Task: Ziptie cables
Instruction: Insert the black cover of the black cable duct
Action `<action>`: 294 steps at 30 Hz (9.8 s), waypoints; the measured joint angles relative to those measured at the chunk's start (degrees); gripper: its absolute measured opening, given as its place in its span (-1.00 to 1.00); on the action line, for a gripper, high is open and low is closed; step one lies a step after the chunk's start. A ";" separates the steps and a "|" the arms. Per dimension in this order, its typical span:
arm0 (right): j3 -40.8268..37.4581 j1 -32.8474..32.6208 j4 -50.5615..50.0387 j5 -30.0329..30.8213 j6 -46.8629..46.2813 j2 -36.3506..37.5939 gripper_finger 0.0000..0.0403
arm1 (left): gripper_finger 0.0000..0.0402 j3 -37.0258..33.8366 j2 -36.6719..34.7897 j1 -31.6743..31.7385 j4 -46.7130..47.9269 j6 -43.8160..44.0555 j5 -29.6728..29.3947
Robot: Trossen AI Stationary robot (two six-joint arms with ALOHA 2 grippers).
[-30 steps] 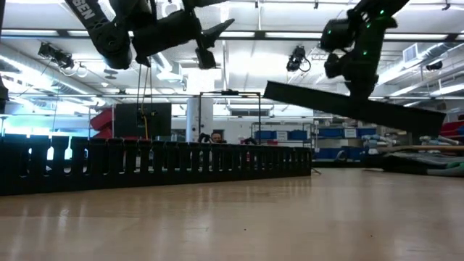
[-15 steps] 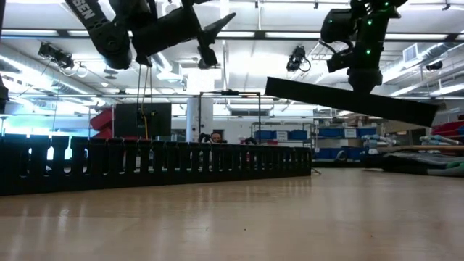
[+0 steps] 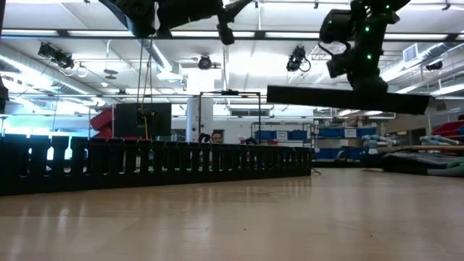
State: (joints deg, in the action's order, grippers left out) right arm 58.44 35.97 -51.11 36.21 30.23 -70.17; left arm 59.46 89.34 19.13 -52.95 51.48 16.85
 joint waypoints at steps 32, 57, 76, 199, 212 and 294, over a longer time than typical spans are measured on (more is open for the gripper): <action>-28.51 -25.46 46.71 10.42 19.38 -0.49 -0.98 | -0.29 -0.85 -9.11 -1.21 26.95 30.55 -2.19; -29.07 -24.85 61.68 14.72 26.46 9.94 -0.97 | -0.34 -0.87 -9.14 -10.98 45.08 64.05 -21.55; -29.07 -25.03 65.67 12.24 29.61 9.94 -0.97 | -0.38 -0.87 -9.09 -10.88 47.65 58.17 -26.23; 13.90 -33.00 23.40 -35.18 6.91 -22.51 0.53 | -1.00 -24.08 5.01 -40.91 6.82 38.75 -64.36; 13.72 -30.22 19.39 -41.21 6.88 -22.49 0.53 | -1.00 -24.09 5.01 -40.99 6.51 36.16 -62.86; 13.68 -26.45 14.60 -42.00 3.43 -28.13 0.14 | -0.49 -24.08 4.98 -41.76 9.75 40.61 -57.71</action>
State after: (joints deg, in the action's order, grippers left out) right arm 72.12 9.52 -36.51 -5.78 33.65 -98.30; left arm 35.38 94.32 -22.63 -43.20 92.10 -40.87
